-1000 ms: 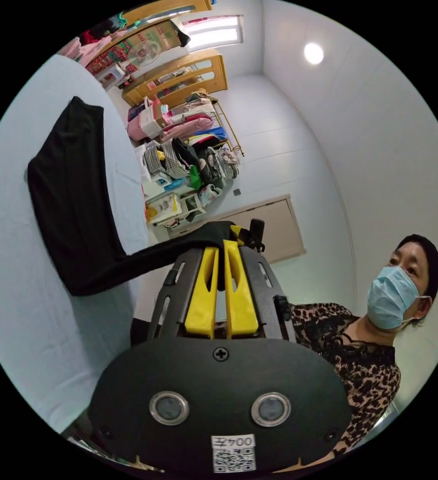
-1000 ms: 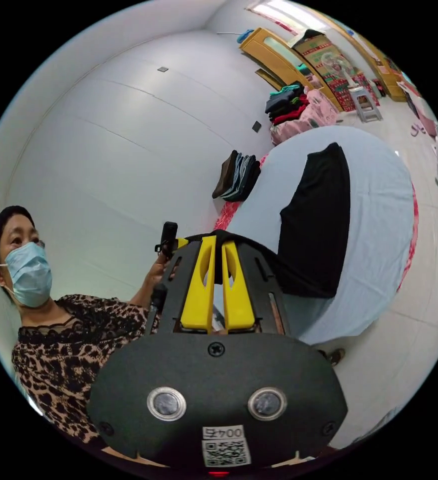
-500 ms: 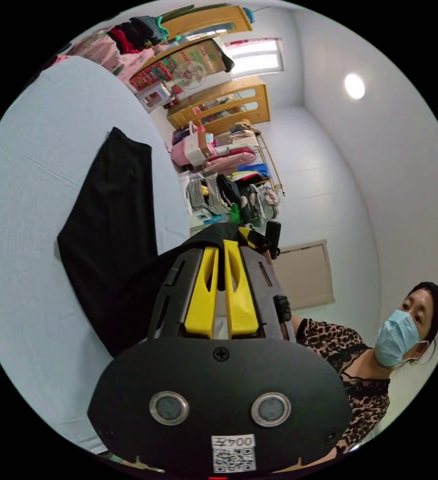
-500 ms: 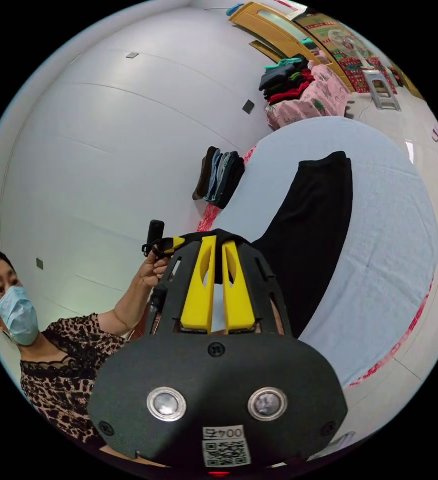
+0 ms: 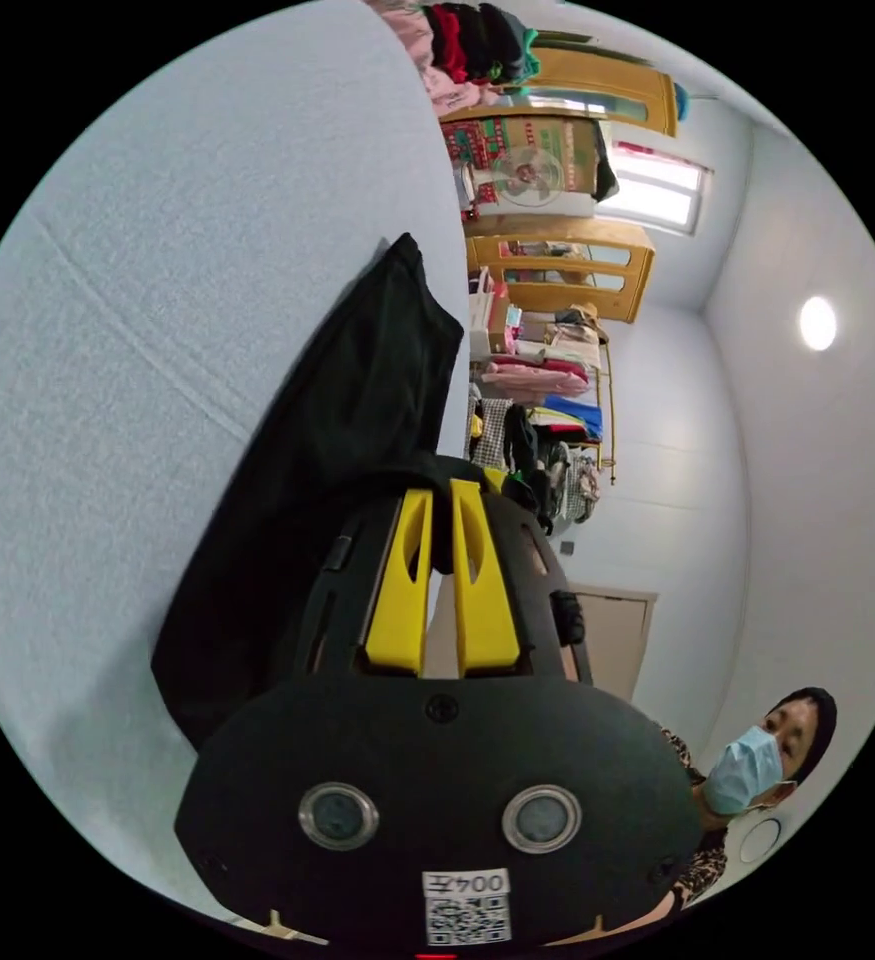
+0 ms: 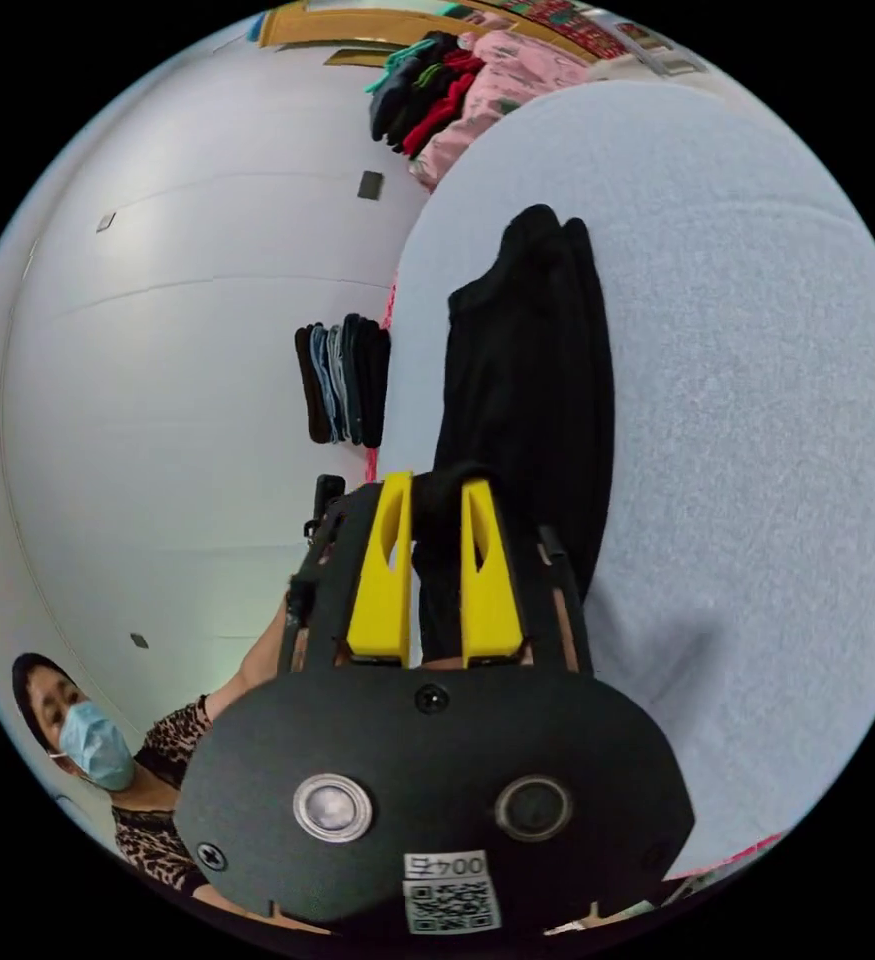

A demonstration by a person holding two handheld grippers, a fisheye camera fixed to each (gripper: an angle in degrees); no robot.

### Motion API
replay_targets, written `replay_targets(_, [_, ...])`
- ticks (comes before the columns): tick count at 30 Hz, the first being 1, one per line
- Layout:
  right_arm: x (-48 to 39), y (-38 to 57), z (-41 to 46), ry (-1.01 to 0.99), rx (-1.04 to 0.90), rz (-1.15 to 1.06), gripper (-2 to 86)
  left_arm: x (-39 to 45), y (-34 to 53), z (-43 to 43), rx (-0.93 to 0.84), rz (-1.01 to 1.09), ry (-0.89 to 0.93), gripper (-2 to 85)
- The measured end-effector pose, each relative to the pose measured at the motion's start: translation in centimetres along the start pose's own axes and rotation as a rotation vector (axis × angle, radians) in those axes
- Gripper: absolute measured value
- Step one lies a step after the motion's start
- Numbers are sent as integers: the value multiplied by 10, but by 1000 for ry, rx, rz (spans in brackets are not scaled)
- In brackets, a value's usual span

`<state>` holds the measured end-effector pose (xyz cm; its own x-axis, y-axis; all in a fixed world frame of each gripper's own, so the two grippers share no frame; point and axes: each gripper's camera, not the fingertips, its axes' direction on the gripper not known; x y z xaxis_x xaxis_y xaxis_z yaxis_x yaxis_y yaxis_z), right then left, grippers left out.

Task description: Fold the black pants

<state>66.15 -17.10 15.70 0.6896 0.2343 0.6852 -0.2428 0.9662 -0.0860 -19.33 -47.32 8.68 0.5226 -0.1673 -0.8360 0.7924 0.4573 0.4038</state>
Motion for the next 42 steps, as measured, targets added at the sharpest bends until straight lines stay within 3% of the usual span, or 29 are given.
replay_targets(5, [-1, -23, -1, -60, 150, 14, 147, -11, -10, -6, 79, -6, 67, 65])
replay_targets(9, [-58, -3, 13, 38, 154, -173, 148, 11, 14, -26, 116, 162, 83, 67])
replay_targets(11, [-84, 27, 40, 129, 56, -270, 147, 26, 41, -34, 81, 301, 29, 66])
replay_targets(16, [-110, 147, 130, 387, -177, -374, 137, 25, 189, -48, -89, 596, -315, 77])
replay_targets(21, [-95, 252, 208, 505, -243, -259, 135, -27, 316, -51, -165, 642, -490, 110])
replay_targets(25, [-99, 280, 255, 603, -298, -240, 137, -47, 365, -35, -223, 738, -598, 131])
replay_targets(35, [-101, 309, 372, 865, -538, -205, 123, -63, 360, -29, -227, 853, -559, 144])
replay_targets(42, [-109, 315, 403, 956, -458, -163, 73, -75, 340, -22, -269, 883, -550, 146])
